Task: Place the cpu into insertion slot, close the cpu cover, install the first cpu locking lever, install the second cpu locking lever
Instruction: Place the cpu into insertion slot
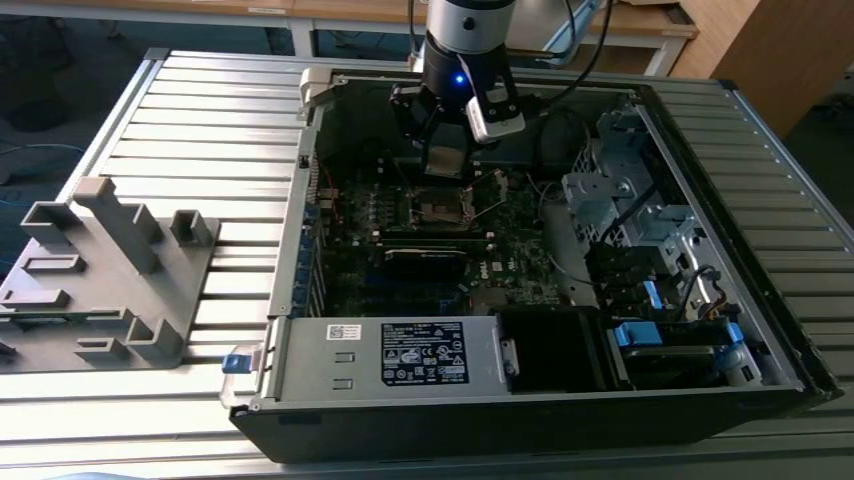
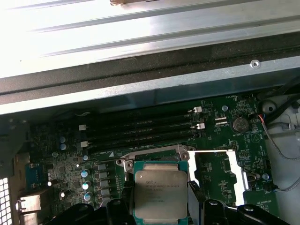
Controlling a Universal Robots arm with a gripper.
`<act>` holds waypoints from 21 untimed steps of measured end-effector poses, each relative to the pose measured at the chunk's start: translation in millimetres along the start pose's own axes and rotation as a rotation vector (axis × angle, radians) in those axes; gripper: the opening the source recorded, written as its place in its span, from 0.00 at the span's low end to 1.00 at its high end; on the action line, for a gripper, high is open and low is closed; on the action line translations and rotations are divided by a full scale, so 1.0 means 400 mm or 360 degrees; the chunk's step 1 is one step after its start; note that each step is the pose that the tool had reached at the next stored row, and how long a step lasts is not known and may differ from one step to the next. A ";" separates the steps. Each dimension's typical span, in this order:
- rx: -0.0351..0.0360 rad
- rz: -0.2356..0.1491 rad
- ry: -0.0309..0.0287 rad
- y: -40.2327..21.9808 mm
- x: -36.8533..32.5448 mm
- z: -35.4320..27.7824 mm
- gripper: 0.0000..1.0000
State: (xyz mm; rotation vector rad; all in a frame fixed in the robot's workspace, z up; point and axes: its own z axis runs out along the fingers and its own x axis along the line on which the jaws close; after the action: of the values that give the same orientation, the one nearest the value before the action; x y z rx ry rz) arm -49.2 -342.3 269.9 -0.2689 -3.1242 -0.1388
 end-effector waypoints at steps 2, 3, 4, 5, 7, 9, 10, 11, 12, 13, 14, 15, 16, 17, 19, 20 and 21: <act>0.0000 0.0001 -0.00001 0.000 0.000 0.000 0.54; 0.0000 0.0002 -0.00002 0.000 0.000 0.000 0.54; 0.0000 0.0003 -0.00002 0.000 0.000 0.000 0.54; 0.0000 0.0004 -0.00003 0.000 0.000 0.000 0.54; 0.0000 0.0011 -0.00009 0.000 0.000 0.000 0.54; 0.0000 0.0023 -0.00019 0.000 0.000 0.000 0.54; 0.0000 0.0032 -0.00027 0.000 0.000 0.000 0.54; 0.0000 0.0042 -0.00037 0.000 0.000 0.000 0.54; 0.0000 0.0053 -0.00046 0.000 0.000 0.001 0.54; -0.0001 0.0064 -0.00056 0.000 0.000 0.001 0.54; -0.0001 0.0074 -0.00064 0.000 0.000 0.001 0.54; -0.0001 0.0084 -0.00074 0.000 0.000 0.001 0.54; -0.0001 0.0095 -0.00083 0.000 0.000 0.001 0.54; -0.0001 0.0101 -0.00087 0.000 0.000 0.001 0.54; -0.0001 0.0102 -0.00090 0.000 0.000 0.001 0.54; -0.0001 0.0102 -0.00090 0.000 0.000 0.001 0.54; -0.0001 0.0102 -0.00090 0.000 0.000 0.001 0.54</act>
State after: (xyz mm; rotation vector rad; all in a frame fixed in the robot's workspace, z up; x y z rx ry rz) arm -49.2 -342.3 269.4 -0.3696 -3.1167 -0.1391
